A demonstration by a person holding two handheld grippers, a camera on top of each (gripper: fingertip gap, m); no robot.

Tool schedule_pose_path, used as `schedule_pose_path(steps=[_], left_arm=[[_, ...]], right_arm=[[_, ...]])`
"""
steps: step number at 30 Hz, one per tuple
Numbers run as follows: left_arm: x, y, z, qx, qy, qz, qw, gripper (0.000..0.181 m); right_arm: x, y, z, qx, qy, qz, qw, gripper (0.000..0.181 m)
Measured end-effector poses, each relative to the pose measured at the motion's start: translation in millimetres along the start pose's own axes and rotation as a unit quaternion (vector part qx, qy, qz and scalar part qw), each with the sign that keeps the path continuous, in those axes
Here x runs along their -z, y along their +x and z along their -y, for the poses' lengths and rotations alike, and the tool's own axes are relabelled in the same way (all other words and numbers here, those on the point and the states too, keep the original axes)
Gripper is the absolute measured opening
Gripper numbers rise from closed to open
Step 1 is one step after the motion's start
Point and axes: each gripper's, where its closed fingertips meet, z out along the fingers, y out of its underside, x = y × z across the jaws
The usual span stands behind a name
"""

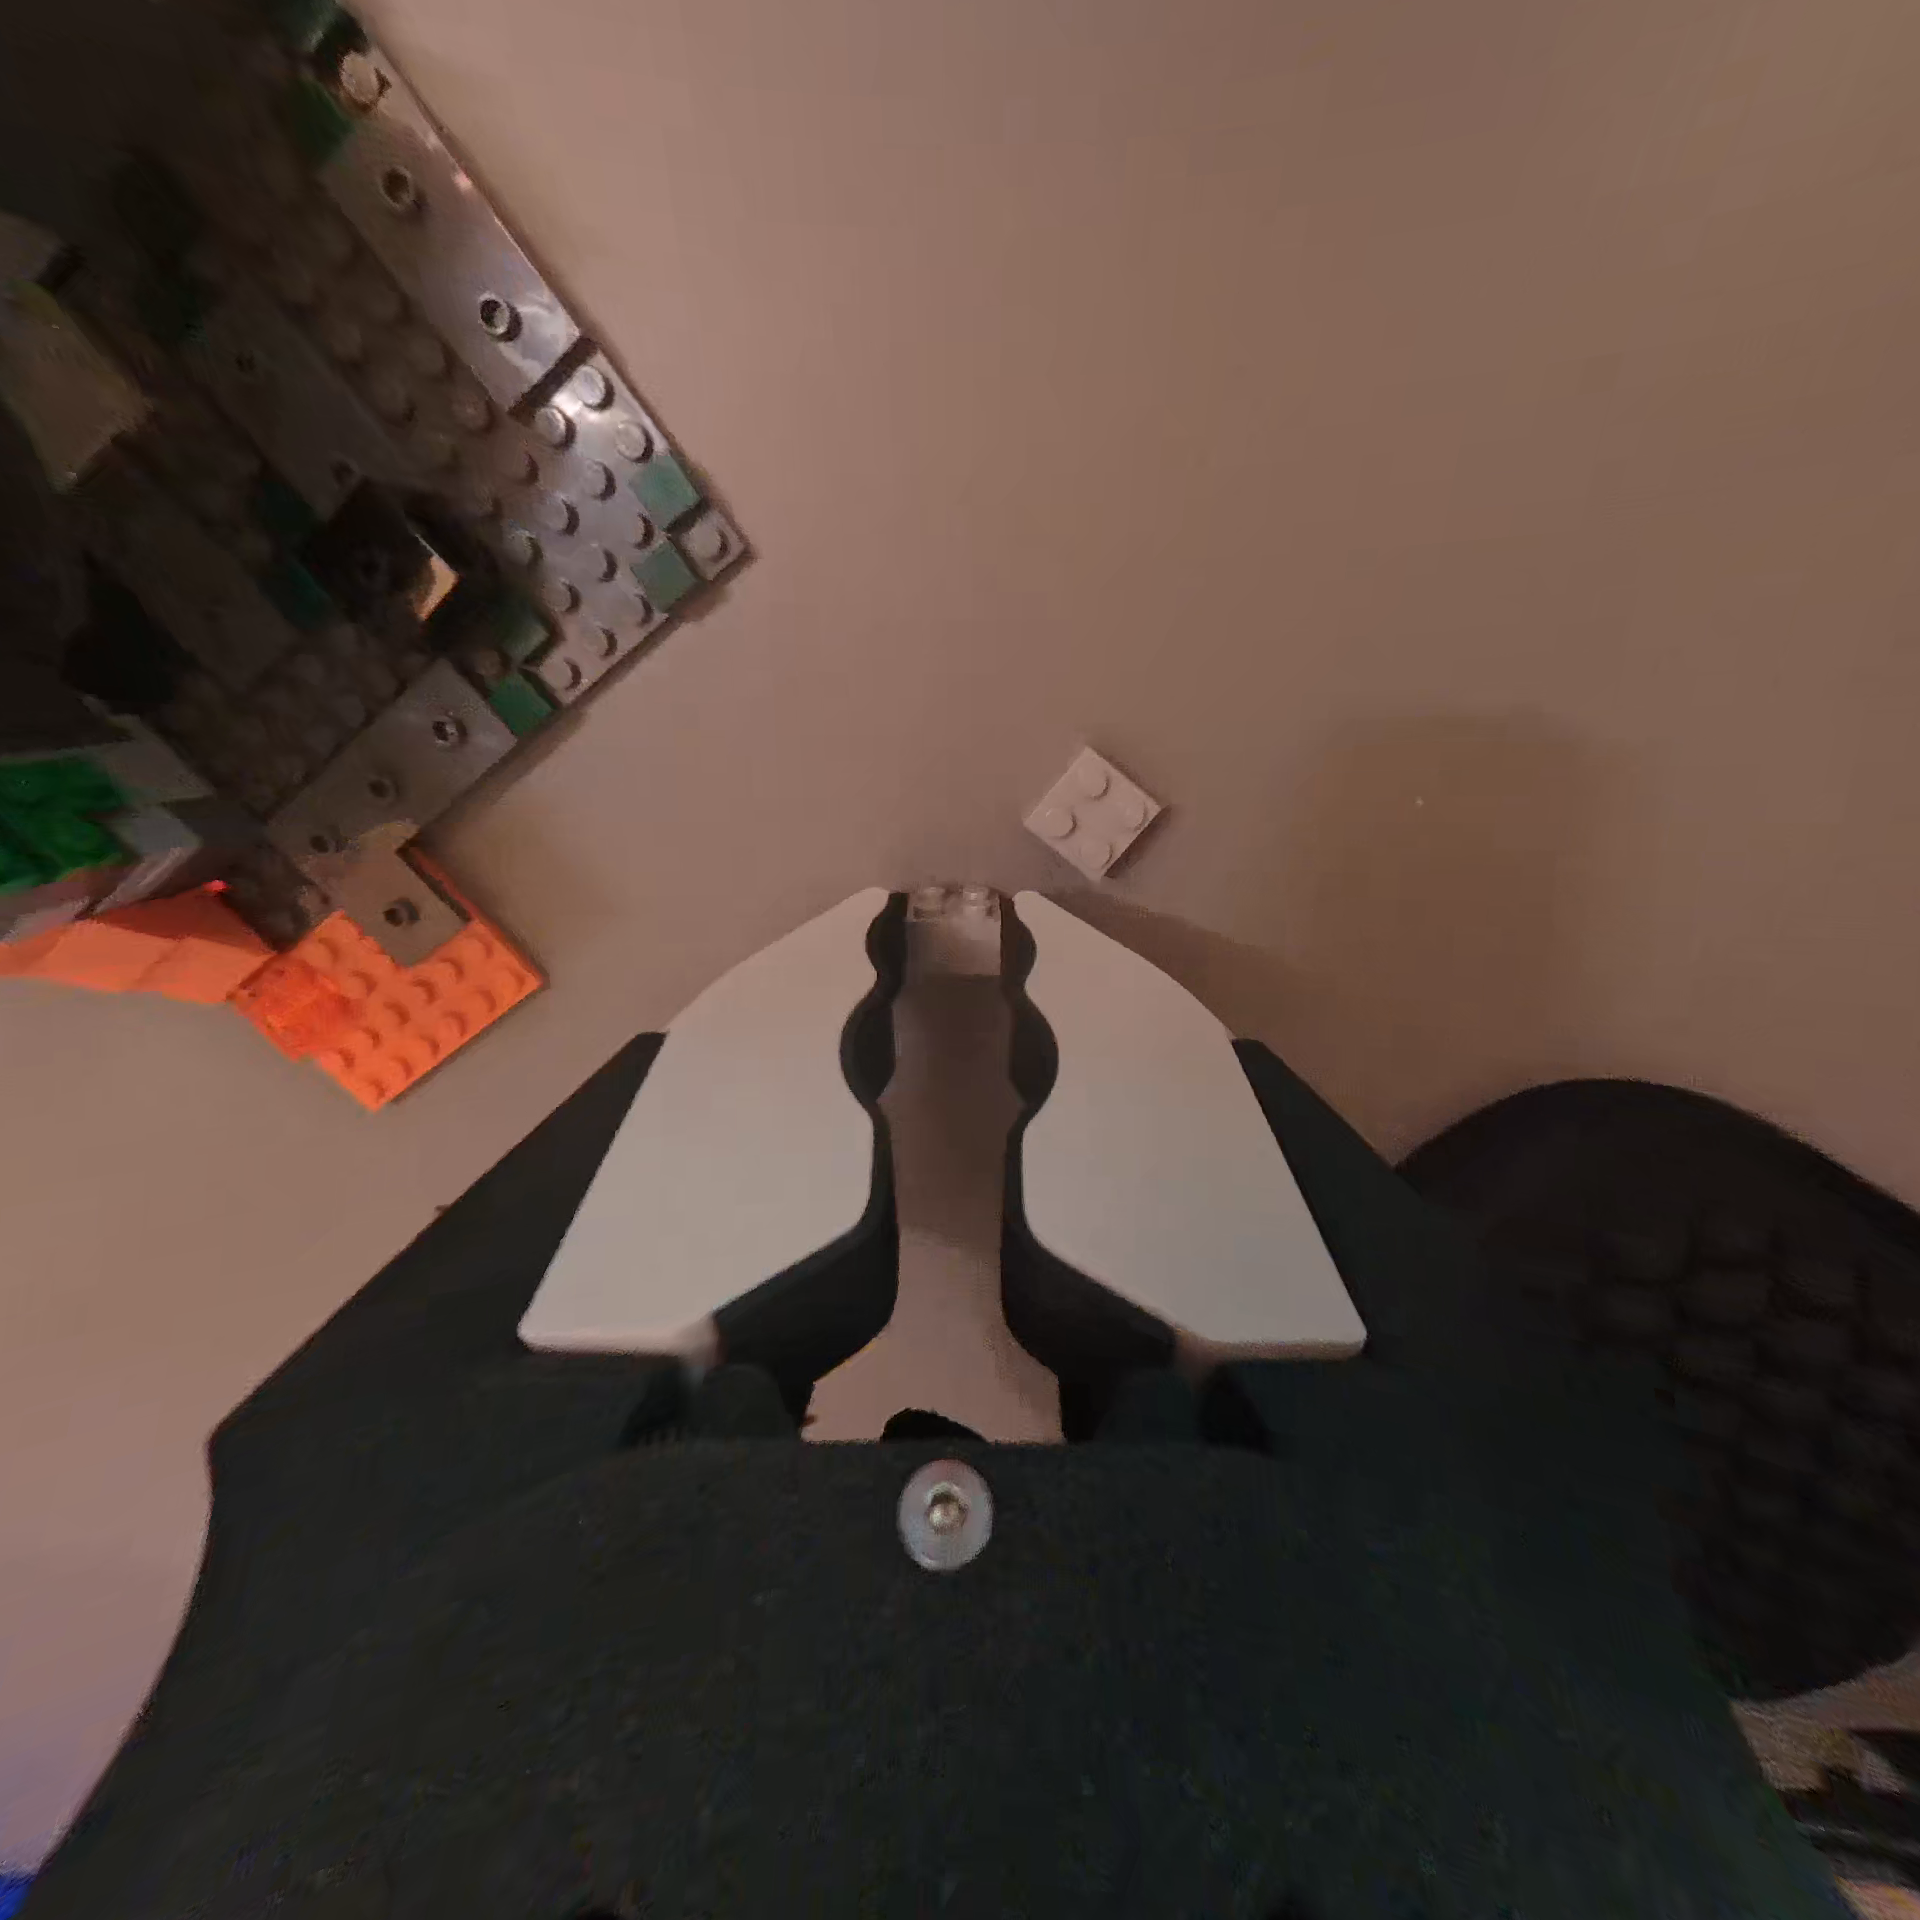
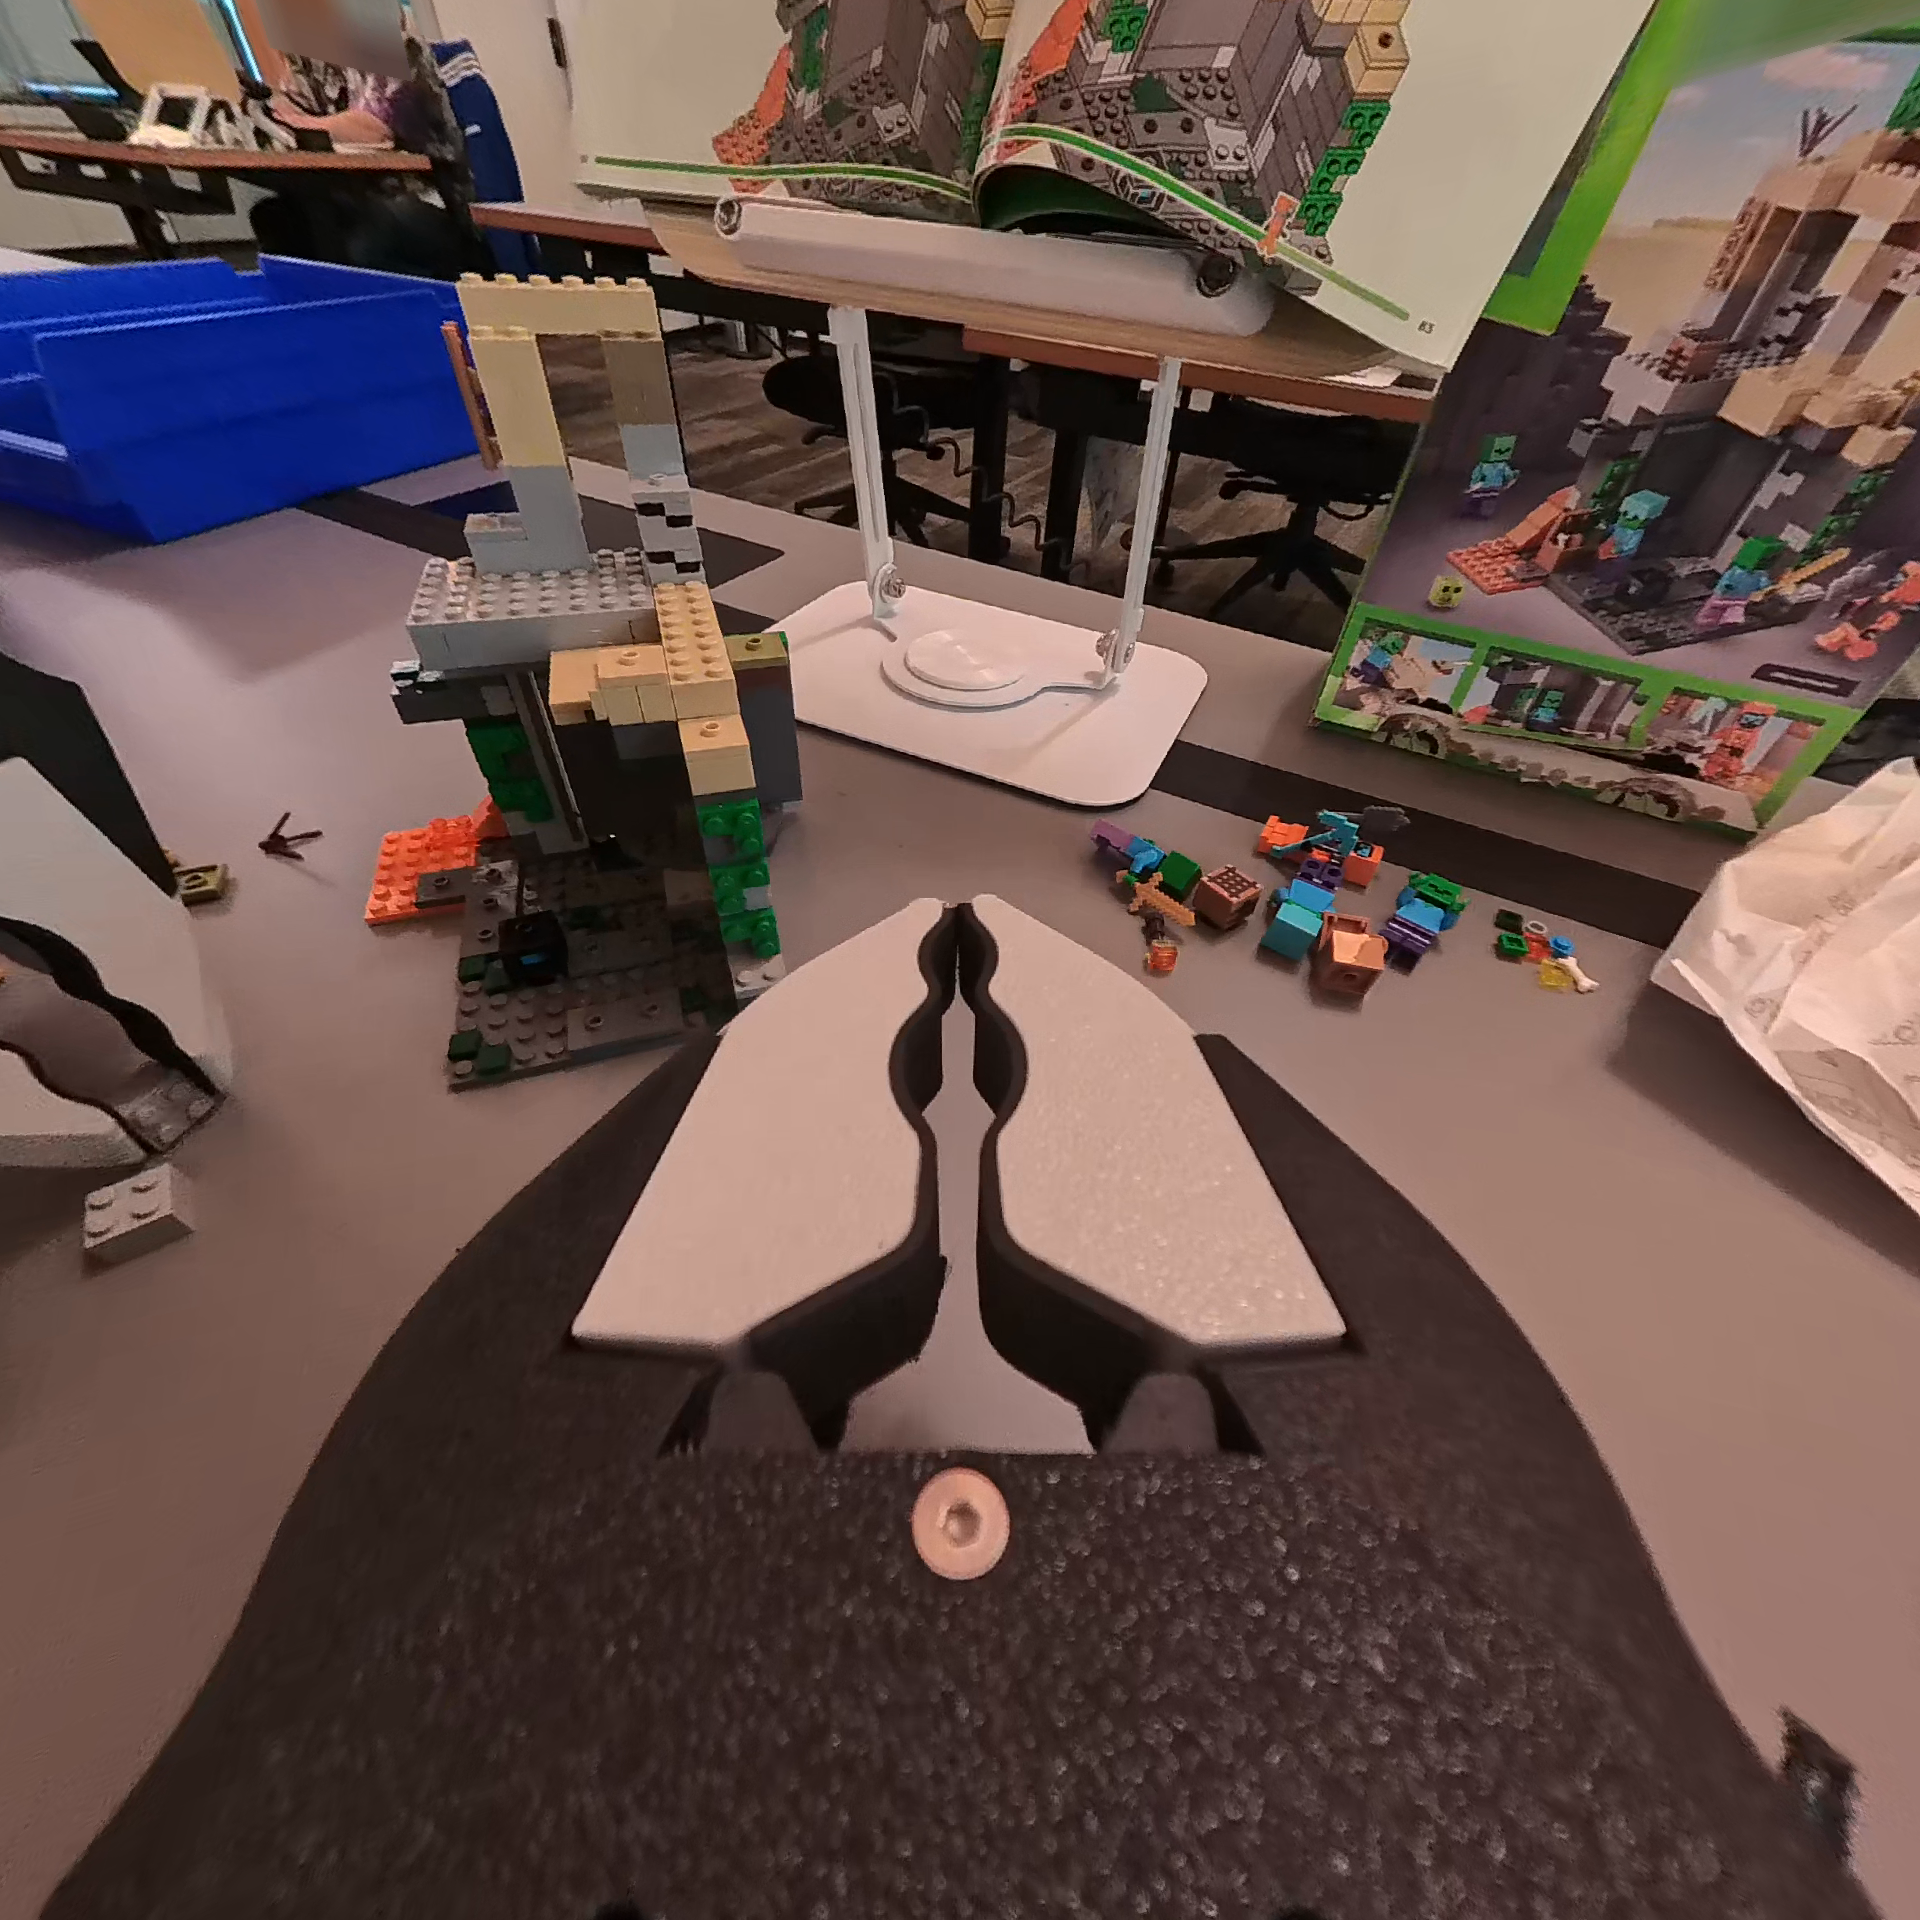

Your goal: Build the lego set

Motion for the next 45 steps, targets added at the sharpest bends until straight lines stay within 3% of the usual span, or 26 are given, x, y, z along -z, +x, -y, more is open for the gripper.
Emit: schedule_pose_path(steps=[3, 6, 9, 14, 19, 27, 33, 39, 45], left_arm=[[4, 1, 6, -0.003, 0.04, 0.007, 0.999, 0.016], [12, 4, 19, 0.016, 0.153, 0.0, 0.988, 0.016], [20, 10, 27, 0.029, 0.279, -0.015, 0.96, 0.017], [17, 14, 12, 0.061, 0.347, -0.028, 0.935, 0.017], [18, 20, 5, 0.045, 0.36, -0.031, 0.931, 0.017], [4, 25, -9, 0.013, 0.3, -0.033, 0.953, 0.019], [6, 26, -18, 0.014, 0.265, -0.031, 0.964, 0.036], [5, 23, -15, 0.006, 0.226, 0.001, 0.974, 0.017], [2, 12, 4, -0.048, 0.202, 0.016, 0.978, 0.016]], right_arm=[[0, -3, 2, 0.001, 0.003, 0.006, 1.0, 0.0], [1, -6, 4, -0.001, 0.007, 0.013, 1.0, 0.0], [1, -10, 5, 0.0, 0.008, 0.019, 1.0, 0.0], [1, -10, 4, 0.002, 0.007, 0.019, 1.0, 0.0], [0, -8, 1, -0.001, 0.005, 0.015, 1.0, 0.0], [0, -5, -2, 0.003, 0.001, 0.01, 1.0, 0.0], [-1, -9, -3, 0.012, -0.001, 0.016, 1.0, 0.0], [-1, -10, -3, 0.013, -0.001, 0.019, 1.0, 0.0], [-2, -15, -3, 0.019, -0.001, 0.027, 0.999, 0.0]])
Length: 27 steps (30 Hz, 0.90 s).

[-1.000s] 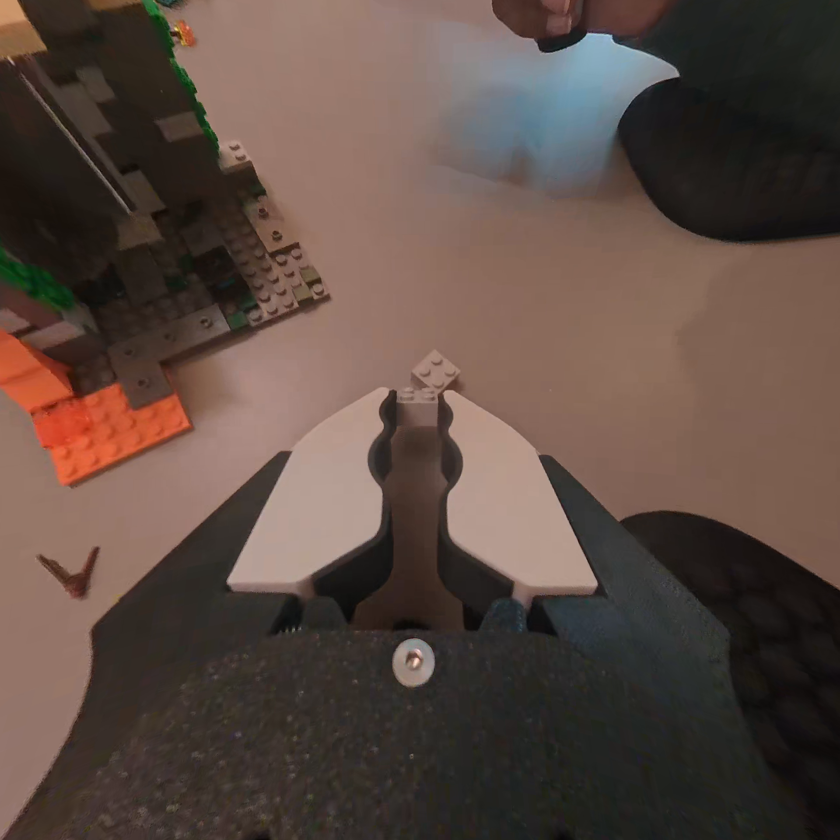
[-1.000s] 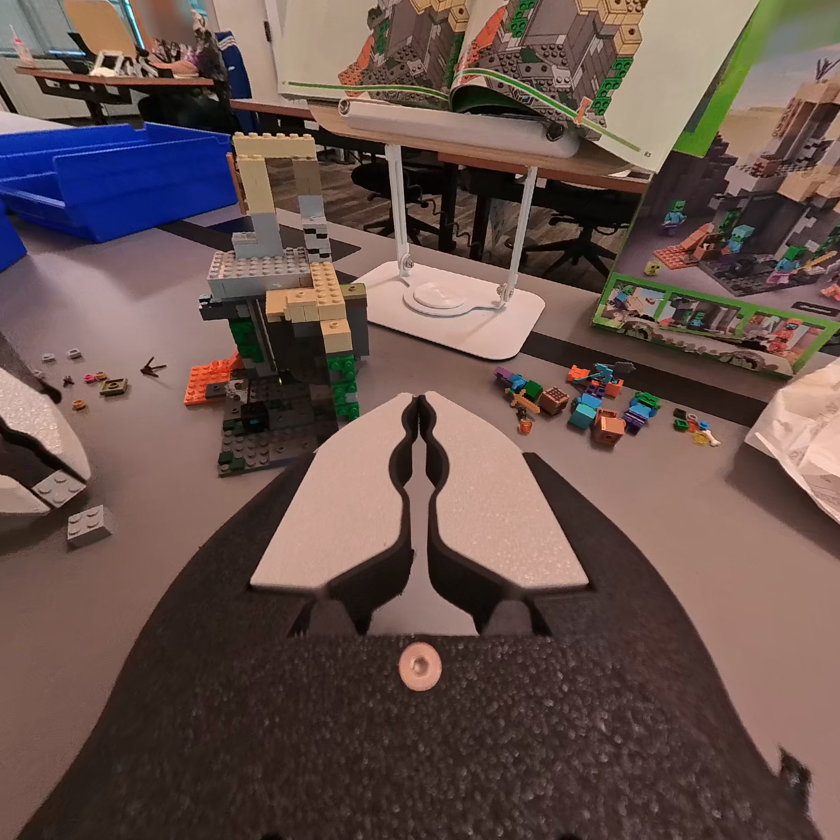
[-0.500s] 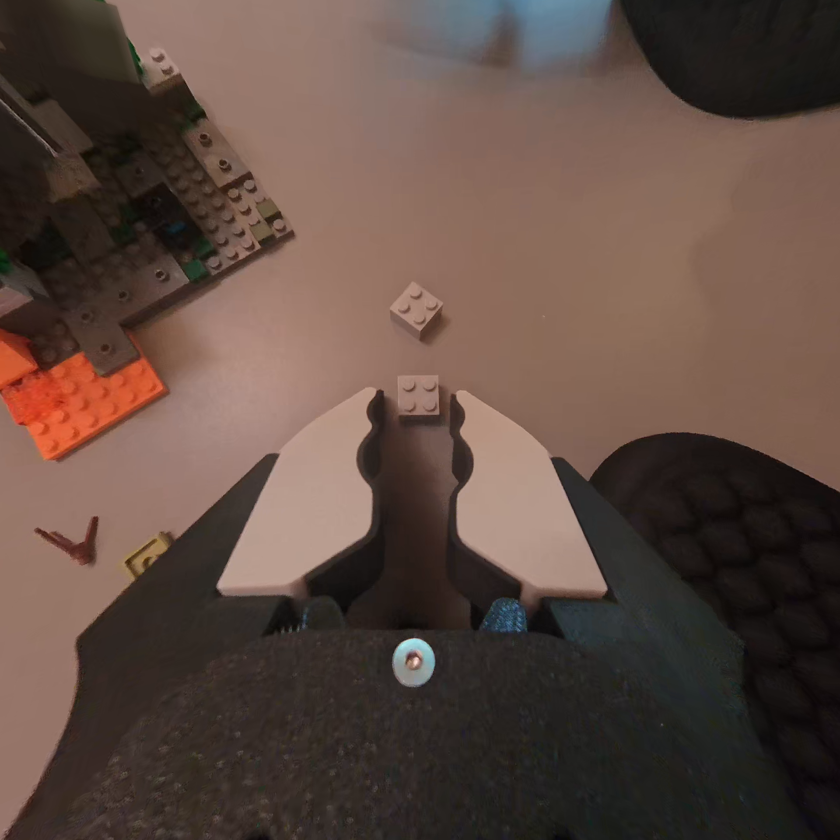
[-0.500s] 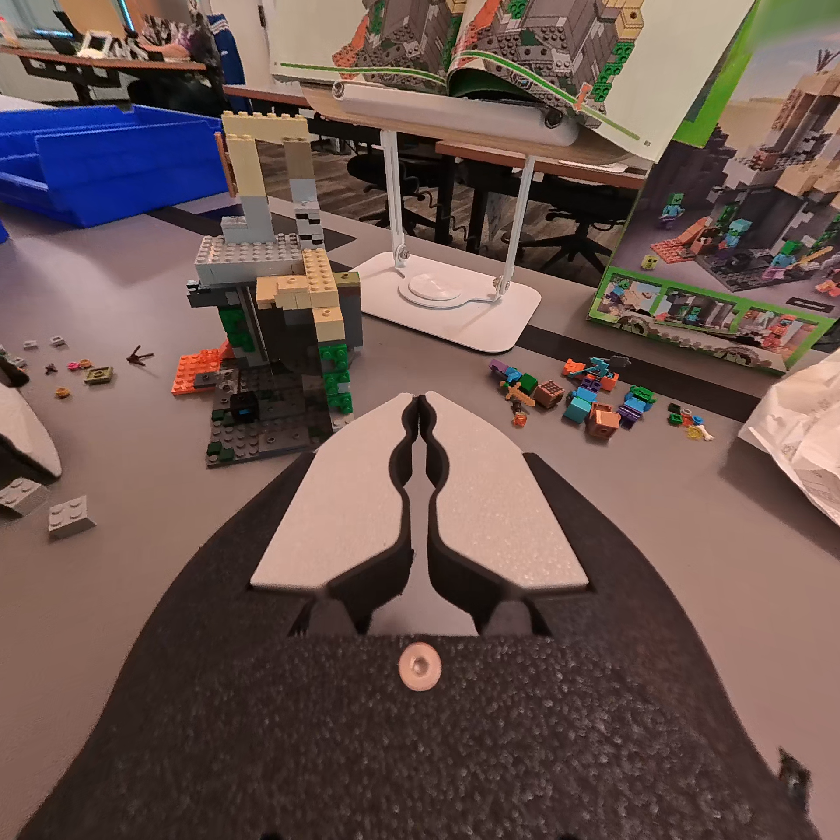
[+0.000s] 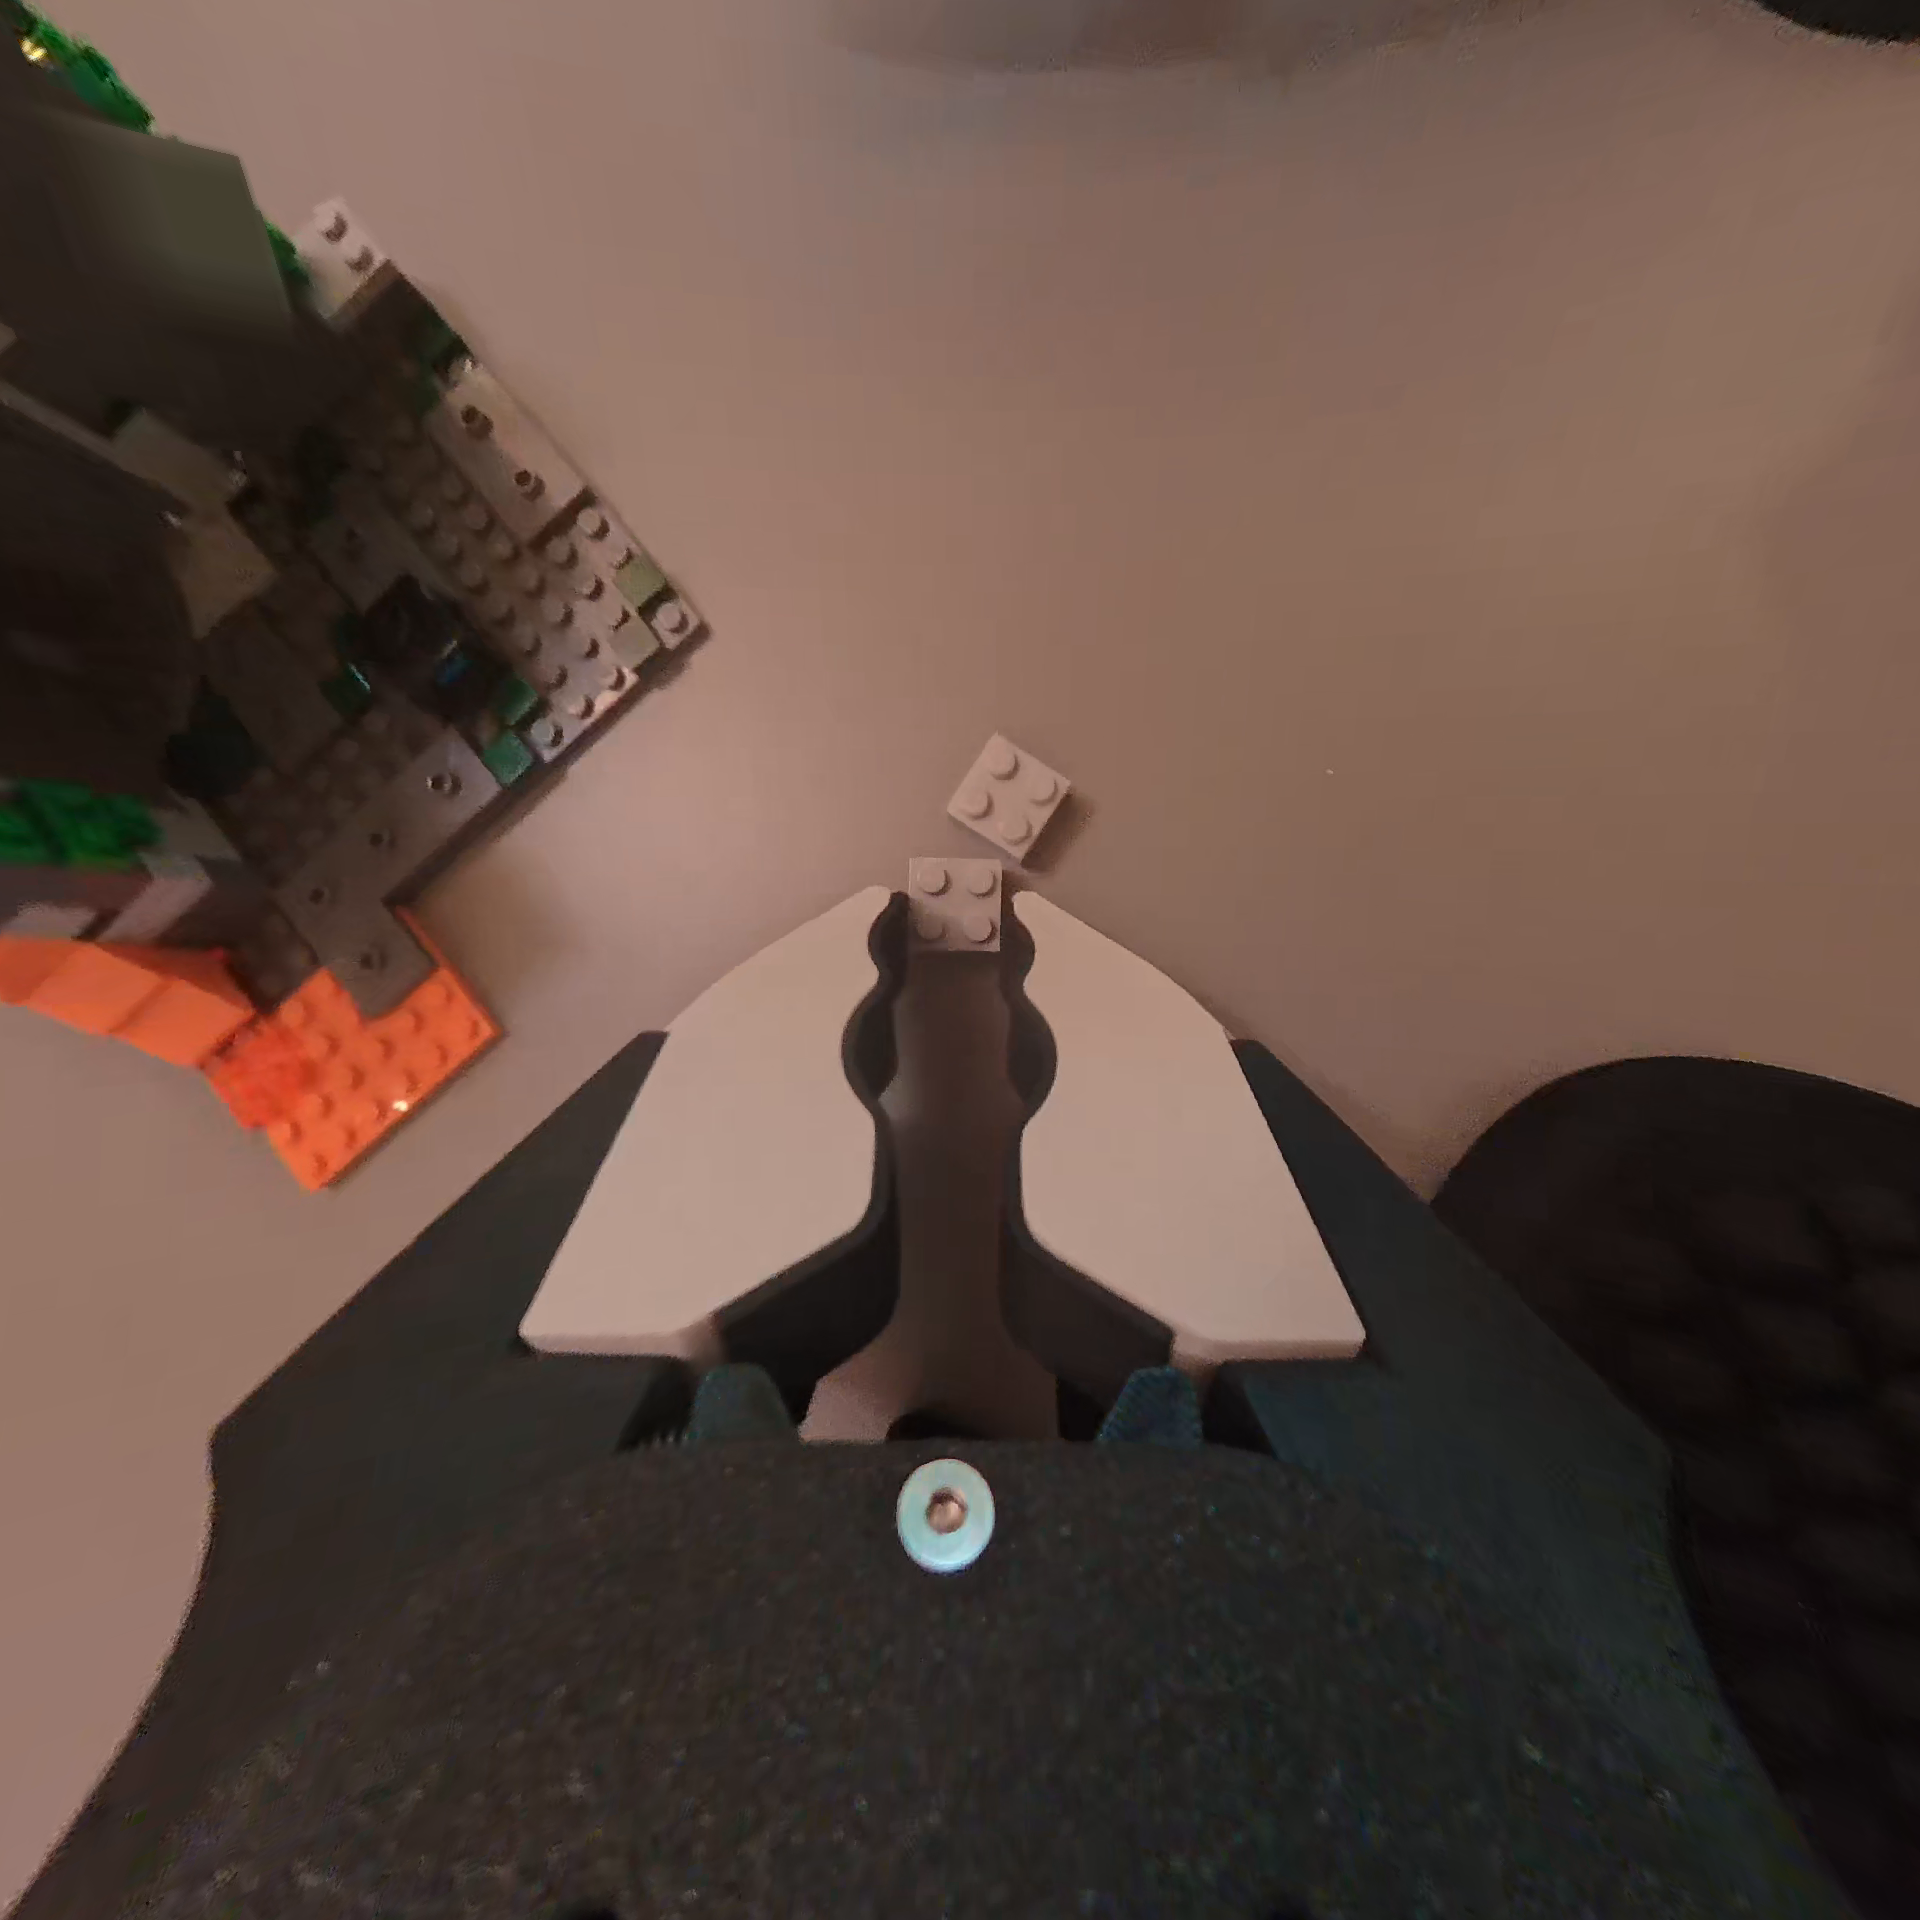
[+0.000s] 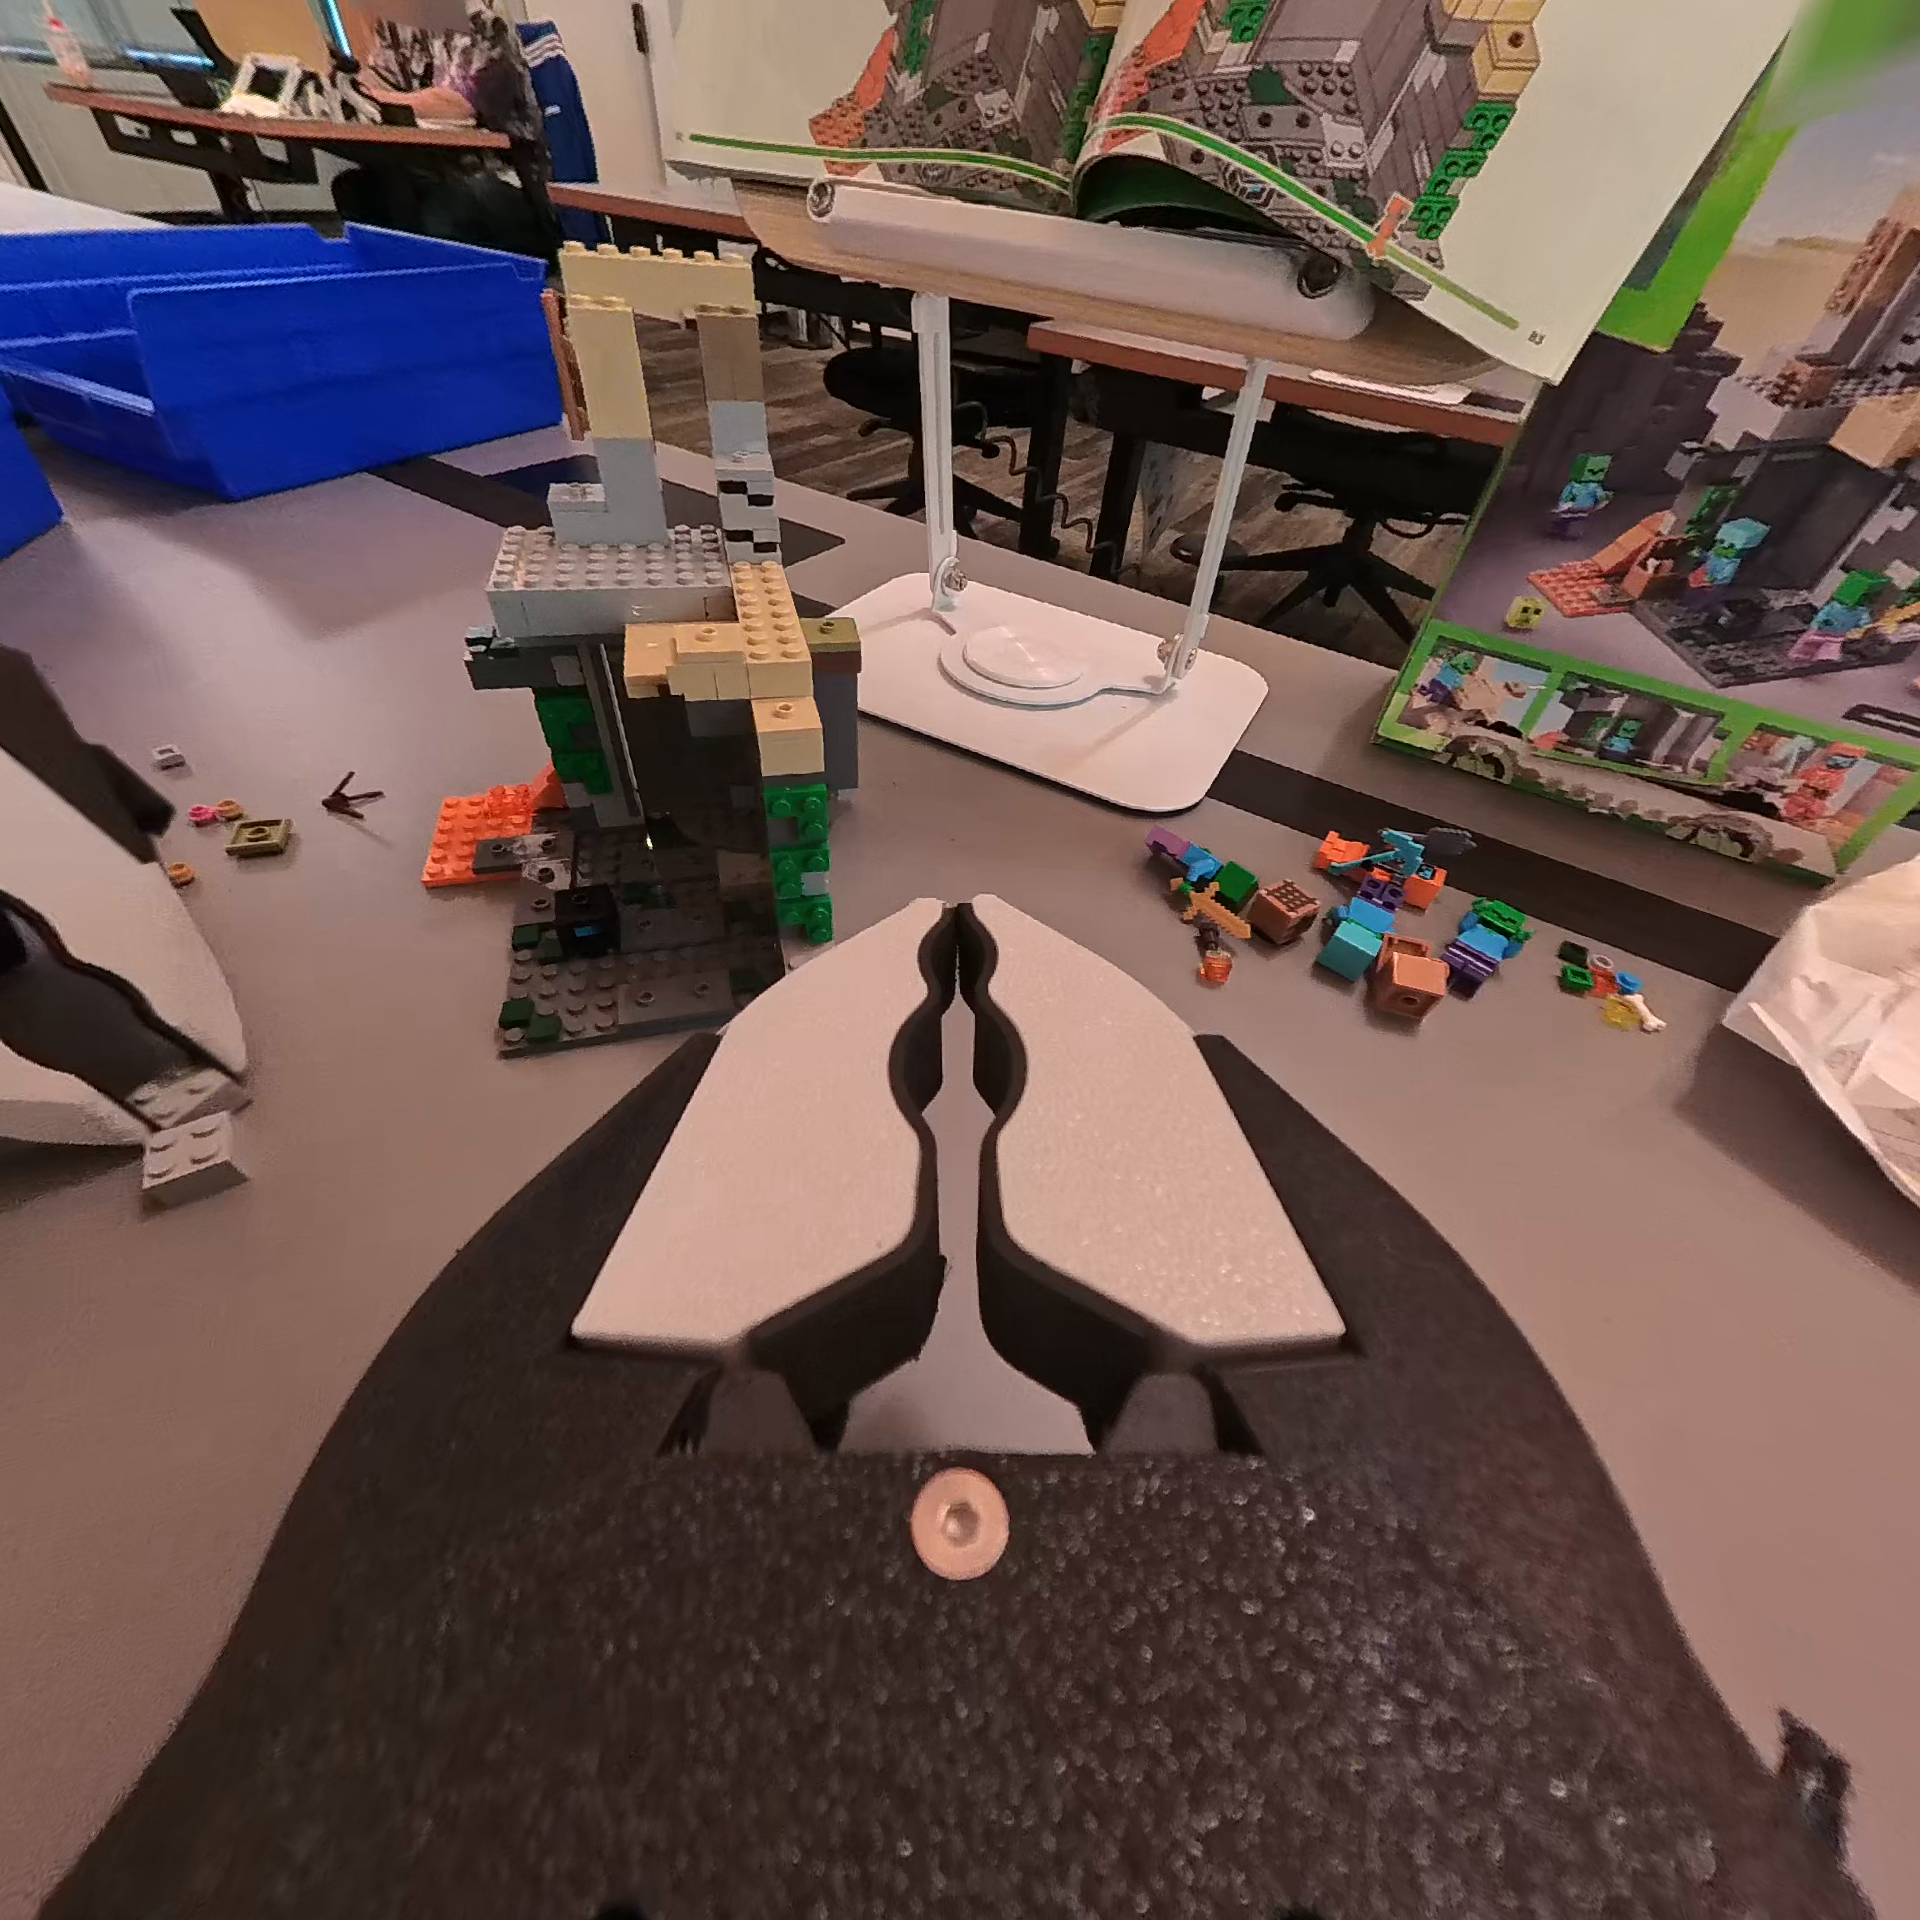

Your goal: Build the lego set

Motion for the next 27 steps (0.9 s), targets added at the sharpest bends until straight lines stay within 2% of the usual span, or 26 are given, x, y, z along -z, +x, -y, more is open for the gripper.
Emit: schedule_pose_path(steps=[5, 7, 12, 16, 22, 25, 27], left_arm=[[-5, 1, 6, -0.007, 0.005, -0.029, 1.0, 0.018], [-5, 4, 8, -0.001, 0.012, -0.034, 0.999, 0.028], [13, 1, 19, 0.028, 0.066, 0.004, 0.997, 0.03], [41, -11, 23, 0.06, 0.122, 0.05, 0.99, 0.029], [86, -33, 19, 0.095, 0.162, 0.131, 0.973, 0.029], [125, -36, 5, 0.123, 0.16, 0.181, 0.962, 0.025], [163, -36, -12, 0.14, 0.146, 0.223, 0.954, 0.023]], right_arm=[[1, 1, 2, -0.002, 0.004, 0.0, 1.0, 0.0], [1, 0, 2, -0.003, 0.004, 0.001, 1.0, 0.0], [2, -4, 2, -0.01, 0.006, 0.009, 1.0, 0.0], [4, -6, 5, -0.017, 0.02, 0.009, 1.0, 0.0], [7, -12, 6, -0.017, 0.034, 0.011, 0.999, 0.0], [8, -16, 5, -0.003, 0.033, 0.01, 0.999, 0.0], [9, -17, 5, 0.009, 0.034, 0.008, 0.999, 0.0]])
